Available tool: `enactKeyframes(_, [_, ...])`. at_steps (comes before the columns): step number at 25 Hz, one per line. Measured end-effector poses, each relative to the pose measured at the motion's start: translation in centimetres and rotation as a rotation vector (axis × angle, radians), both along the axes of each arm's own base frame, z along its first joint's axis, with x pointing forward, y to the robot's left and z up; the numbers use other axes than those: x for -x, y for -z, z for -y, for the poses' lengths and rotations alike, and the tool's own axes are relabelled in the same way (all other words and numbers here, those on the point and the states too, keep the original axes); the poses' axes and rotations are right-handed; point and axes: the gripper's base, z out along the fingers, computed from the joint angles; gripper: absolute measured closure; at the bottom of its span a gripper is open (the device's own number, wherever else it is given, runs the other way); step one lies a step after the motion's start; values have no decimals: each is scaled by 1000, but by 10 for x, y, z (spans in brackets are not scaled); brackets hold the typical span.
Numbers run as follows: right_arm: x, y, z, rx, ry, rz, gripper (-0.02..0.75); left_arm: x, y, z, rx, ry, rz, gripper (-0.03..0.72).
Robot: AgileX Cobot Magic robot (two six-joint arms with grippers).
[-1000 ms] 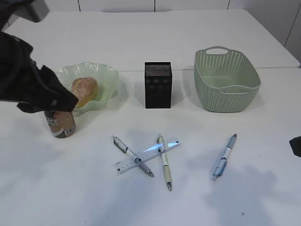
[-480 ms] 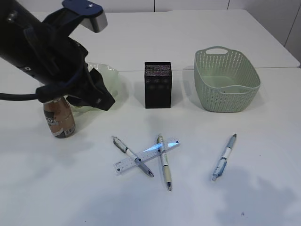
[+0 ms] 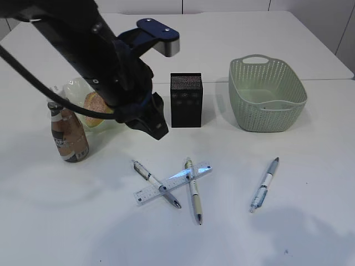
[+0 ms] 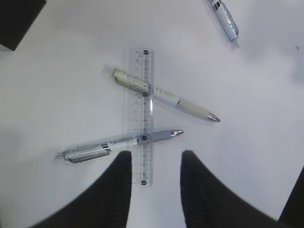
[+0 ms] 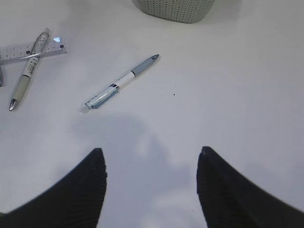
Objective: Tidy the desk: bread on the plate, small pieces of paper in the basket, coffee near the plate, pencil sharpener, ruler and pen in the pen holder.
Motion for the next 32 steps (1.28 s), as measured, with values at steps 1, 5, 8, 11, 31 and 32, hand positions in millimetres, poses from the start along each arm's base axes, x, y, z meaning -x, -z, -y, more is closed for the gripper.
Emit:
enactKeyframes(1, [0,0,0,1,1,1,260,-2,2,4,-13,12,-6,445])
enactKeyframes(5, [0,0,1,4,5,4,260,-12,16,13,-51,24,-48,445])
enactKeyframes(8, [0,0,1,3,7,3,260,-15,29,16,-76,26,-76,442])
enactKeyframes(11, [0,0,1,3,7,3,260,-19,43,19,-98,25,-104,407])
enactKeyframes(31, [-1,0,1,13,9,8,260,-29,71,65,-150,96,-172,319])
enactKeyframes(32, [0,0,1,14,9,6,260,-30,73,68,-150,94,-175,319])
